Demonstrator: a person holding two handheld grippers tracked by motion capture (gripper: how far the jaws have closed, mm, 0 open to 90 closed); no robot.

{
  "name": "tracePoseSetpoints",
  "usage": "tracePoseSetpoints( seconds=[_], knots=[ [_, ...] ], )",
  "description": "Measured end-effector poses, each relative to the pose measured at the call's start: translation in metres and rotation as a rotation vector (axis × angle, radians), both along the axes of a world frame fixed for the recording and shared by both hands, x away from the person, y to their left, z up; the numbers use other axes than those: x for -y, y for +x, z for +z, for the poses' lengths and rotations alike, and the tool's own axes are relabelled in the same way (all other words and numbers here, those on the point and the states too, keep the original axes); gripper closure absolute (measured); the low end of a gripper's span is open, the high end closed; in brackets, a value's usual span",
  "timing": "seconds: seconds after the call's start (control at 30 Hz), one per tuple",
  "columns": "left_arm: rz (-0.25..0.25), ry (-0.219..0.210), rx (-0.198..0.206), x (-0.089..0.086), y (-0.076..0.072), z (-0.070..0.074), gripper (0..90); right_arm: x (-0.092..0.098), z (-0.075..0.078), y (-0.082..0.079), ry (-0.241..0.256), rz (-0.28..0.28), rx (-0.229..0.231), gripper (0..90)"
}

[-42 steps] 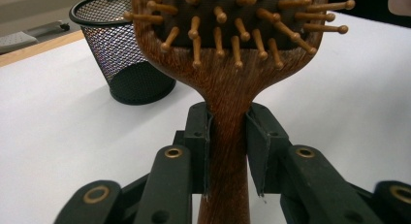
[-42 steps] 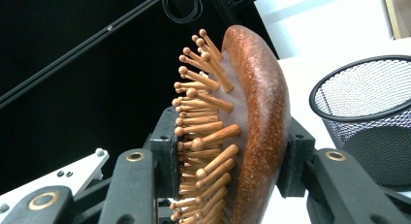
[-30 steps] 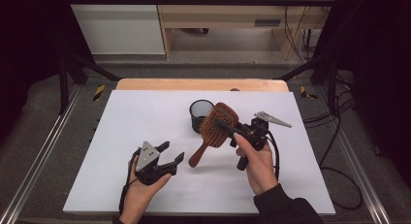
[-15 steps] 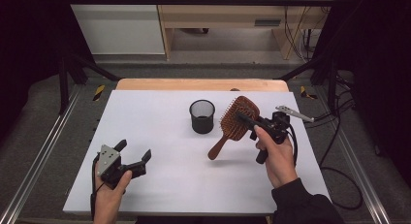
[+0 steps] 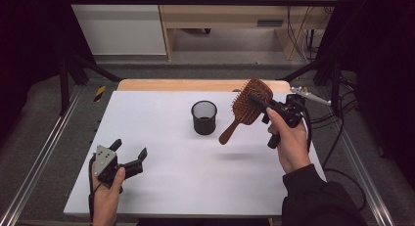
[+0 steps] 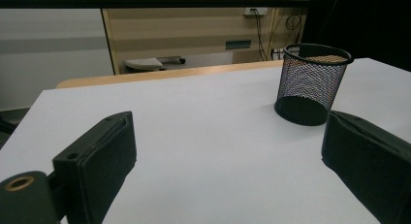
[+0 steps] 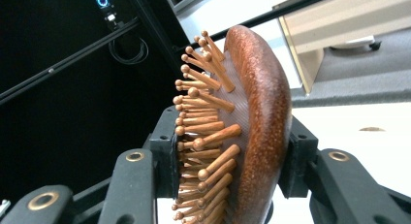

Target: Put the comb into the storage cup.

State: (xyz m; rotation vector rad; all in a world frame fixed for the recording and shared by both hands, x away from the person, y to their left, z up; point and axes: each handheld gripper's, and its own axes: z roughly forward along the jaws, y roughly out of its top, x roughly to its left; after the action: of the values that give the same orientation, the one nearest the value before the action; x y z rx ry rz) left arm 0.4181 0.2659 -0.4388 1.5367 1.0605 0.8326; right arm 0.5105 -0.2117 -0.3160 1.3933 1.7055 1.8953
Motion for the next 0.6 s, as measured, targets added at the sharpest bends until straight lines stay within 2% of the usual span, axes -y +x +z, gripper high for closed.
tracePoseSetpoints(
  seconds=[0.07,0.37,0.6],
  knots=[
    [-0.001,0.005,-0.001,0.000,0.000,0.000,5.8,0.001,0.006,0.003,-0.008,-0.004,0.014,52.9],
    [0.014,0.013,0.013,-0.003,-0.001,-0.001,5.8,0.003,0.032,0.016,-0.029,-0.038,0.024,52.9],
    [0.018,0.012,0.011,-0.004,0.000,-0.001,5.6,0.007,0.049,0.029,-0.017,-0.054,0.038,52.9]
  ],
)
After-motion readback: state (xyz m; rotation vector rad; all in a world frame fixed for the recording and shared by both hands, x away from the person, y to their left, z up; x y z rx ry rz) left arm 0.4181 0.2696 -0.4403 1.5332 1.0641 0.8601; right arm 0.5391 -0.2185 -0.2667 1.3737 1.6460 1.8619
